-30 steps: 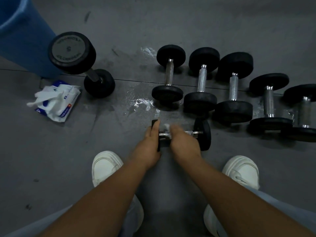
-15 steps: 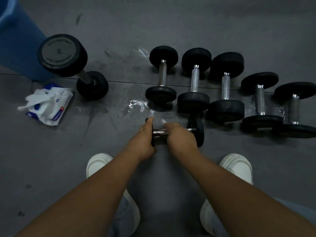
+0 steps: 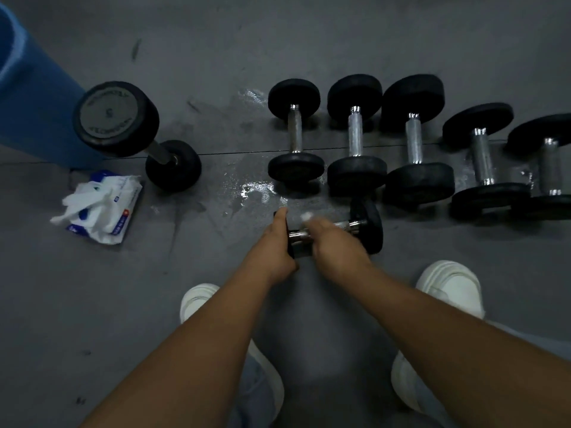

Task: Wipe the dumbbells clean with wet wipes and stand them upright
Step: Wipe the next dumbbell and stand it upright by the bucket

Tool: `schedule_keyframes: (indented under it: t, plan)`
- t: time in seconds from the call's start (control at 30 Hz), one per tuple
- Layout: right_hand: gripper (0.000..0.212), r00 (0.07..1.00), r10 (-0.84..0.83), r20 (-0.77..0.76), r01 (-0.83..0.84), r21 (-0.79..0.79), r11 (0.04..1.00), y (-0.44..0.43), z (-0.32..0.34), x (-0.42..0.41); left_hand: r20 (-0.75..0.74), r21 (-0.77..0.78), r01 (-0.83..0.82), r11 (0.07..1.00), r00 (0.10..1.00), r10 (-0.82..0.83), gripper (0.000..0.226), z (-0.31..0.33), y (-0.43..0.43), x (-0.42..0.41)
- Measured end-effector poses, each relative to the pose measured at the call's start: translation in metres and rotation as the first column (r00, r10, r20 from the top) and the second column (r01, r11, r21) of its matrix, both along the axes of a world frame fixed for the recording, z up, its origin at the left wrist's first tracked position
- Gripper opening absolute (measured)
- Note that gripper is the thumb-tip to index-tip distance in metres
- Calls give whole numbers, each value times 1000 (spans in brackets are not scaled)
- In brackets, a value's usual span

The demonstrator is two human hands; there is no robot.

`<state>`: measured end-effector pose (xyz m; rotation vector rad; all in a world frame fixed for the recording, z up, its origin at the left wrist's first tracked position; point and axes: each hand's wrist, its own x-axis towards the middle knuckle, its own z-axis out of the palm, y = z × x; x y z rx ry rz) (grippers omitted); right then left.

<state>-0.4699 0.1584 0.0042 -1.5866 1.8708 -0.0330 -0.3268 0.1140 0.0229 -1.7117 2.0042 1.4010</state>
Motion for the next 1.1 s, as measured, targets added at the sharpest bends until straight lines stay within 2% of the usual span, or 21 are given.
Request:
schedule_keyframes:
  t: [0.07,0.13,0.2,0.3,0.37,0.43,0.47,0.53,0.6,0.67,0.73,0.8,0.87,0.93,1.0,1.03,1.1]
  plan:
    - [56,988,-127,-92,129,15,992,4,-2,-1,13,20,-6,1000,1000,5,114,5,-4,-2]
    - [54,992,-74,-102,73,-9,997,8,-1,6,26,24,0,1000,1000,0,111,8,-5,-4]
    - [46,999,-24,-27,23,-50,999,5,3,4,37,6,-4,1000,999,4,108,10,-4,-4]
    - [39,983,-156,-92,151,-60,987,-1,3,-14,65,-23,-27,999,997,29,105,14,-4,-8]
    - [47,991,-72,-113,67,-48,997,1,4,-12,86,-15,-31,999,996,32,106,16,-6,-11]
    - [47,999,23,-27,-25,-85,996,2,6,-11,90,3,-39,999,995,39,107,17,-7,-11]
    - [44,1000,-5,-11,4,-90,996,0,8,-14,89,10,-45,999,995,44,109,17,-8,-11]
    - [35,989,-124,-84,115,-96,989,-5,9,-21,95,20,-50,999,994,48,112,18,-10,-12]
    - [29,987,-61,-150,52,-59,997,-4,11,-13,96,31,-45,999,995,42,113,19,-11,-13]
    - [24,999,19,-44,-22,-65,998,-3,16,-2,76,63,-44,997,996,39,113,20,-10,-14]
    - [25,999,-40,0,39,-110,993,-6,19,-5,44,101,-45,994,998,41,113,20,-9,-13]
    - [29,987,-145,-75,139,-75,987,-9,17,-9,18,127,-72,989,997,70,102,18,-11,-14]
    - [25,987,-81,-141,83,7,997,-9,17,-8,3,139,-146,980,989,147,81,17,-13,-14]
    - [21,995,-31,-95,31,-4,1000,-9,17,-11,-4,128,-206,970,978,208,69,16,-12,-14]
    - [17,987,-152,-60,150,-28,988,-9,15,-22,5,113,-209,971,978,210,75,14,-7,-13]
    - [15,979,-181,-94,180,-21,983,-9,15,-24,12,112,-202,973,979,202,80,14,-5,-13]
    - [20,980,-141,-142,149,41,988,-7,18,-15,22,109,-185,977,983,184,83,12,-2,-13]
